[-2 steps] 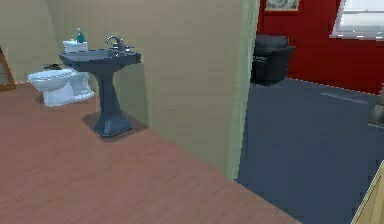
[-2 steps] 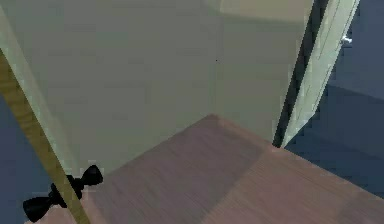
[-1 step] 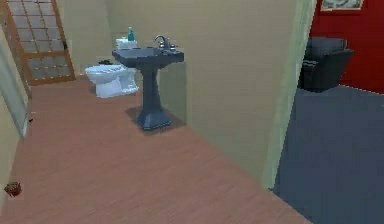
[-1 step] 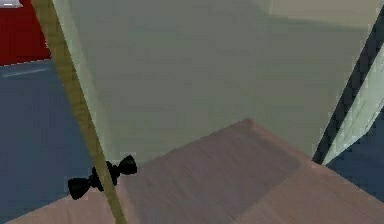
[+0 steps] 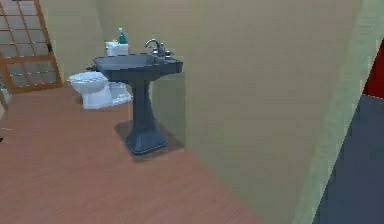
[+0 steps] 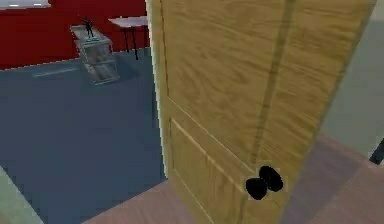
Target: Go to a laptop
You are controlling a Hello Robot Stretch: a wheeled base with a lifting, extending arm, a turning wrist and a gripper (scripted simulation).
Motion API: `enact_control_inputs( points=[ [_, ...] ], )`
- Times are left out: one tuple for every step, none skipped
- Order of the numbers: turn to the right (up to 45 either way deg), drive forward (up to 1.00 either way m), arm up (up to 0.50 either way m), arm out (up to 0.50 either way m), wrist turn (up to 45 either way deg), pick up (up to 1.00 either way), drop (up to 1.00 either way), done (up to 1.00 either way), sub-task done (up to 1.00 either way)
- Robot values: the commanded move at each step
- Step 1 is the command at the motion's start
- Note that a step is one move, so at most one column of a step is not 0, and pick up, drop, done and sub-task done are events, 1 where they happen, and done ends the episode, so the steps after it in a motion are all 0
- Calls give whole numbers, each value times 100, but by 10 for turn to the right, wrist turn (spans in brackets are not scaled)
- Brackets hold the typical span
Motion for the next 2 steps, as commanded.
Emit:
enact_control_inputs(
  points=[
    [360, 0, 0, 0, 0, 0, 0, 0, 0],
    [0, 5, 0, 0, 0, 0, 0, 0, 0]
  ],
)
